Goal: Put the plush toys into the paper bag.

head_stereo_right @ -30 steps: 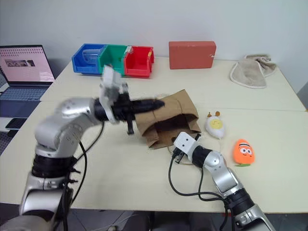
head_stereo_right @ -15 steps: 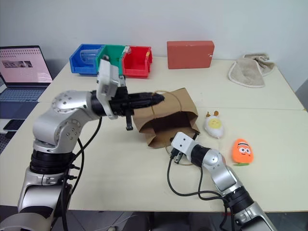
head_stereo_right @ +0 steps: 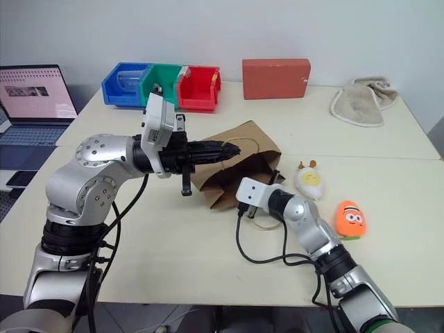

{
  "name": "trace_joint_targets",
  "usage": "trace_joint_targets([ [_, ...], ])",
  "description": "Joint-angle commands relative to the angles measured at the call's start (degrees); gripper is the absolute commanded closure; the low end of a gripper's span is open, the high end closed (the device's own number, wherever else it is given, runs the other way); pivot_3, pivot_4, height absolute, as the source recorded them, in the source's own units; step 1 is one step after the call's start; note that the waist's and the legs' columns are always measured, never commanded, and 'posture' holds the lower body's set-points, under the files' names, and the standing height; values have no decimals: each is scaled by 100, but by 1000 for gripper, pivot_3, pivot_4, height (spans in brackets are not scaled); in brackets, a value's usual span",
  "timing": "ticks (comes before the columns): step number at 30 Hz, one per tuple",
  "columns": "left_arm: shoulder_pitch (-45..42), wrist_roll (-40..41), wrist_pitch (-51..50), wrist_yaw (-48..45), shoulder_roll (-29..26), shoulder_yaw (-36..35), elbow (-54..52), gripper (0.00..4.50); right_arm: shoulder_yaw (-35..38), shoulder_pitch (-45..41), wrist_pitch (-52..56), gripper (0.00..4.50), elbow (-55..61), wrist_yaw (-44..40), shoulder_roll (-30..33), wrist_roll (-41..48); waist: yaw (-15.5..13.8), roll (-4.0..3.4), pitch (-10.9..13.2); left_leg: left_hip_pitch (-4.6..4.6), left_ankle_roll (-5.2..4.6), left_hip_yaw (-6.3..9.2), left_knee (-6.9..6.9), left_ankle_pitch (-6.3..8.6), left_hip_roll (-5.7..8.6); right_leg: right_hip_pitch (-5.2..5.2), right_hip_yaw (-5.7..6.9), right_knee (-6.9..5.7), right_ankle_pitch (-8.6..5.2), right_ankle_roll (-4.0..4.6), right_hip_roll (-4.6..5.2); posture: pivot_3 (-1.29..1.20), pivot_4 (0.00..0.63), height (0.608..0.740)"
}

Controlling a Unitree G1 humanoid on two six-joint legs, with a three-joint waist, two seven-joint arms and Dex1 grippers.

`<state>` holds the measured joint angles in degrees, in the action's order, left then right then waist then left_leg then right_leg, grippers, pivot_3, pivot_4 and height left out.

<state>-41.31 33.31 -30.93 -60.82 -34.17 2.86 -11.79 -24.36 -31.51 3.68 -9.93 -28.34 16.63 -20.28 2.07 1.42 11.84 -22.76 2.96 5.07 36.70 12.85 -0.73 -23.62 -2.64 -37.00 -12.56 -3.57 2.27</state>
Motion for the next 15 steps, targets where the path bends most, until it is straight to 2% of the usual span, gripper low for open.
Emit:
trace_joint_targets([
  [1,-5,122,-28,-57,-47,-69,-286,4500,-42,-302,-41,4475,-267,181,-118,-215,9,0,0,0,0,0,0,0,0,0,0,0,0,0,0,0,150,740],
  [6,23,97,-39,-81,-90,-54,-277,4500,-140,-617,-272,4475,-594,292,-85,-525,21,0,0,-1,0,0,0,0,0,-1,0,1,1,0,0,0,150,740],
  [10,43,-10,16,-79,-155,-70,-217,4500,-37,-558,-357,4475,38,-436,466,-411,15,-1,1,-3,0,2,-1,0,0,-1,1,1,0,0,0,0,150,740],
  [15,-26,-73,104,16,-122,-164,-27,4500,-91,-454,-524,4475,539,-712,850,-456,8,0,0,-4,0,1,0,0,1,-2,1,2,0,0,1,0,150,740],
])
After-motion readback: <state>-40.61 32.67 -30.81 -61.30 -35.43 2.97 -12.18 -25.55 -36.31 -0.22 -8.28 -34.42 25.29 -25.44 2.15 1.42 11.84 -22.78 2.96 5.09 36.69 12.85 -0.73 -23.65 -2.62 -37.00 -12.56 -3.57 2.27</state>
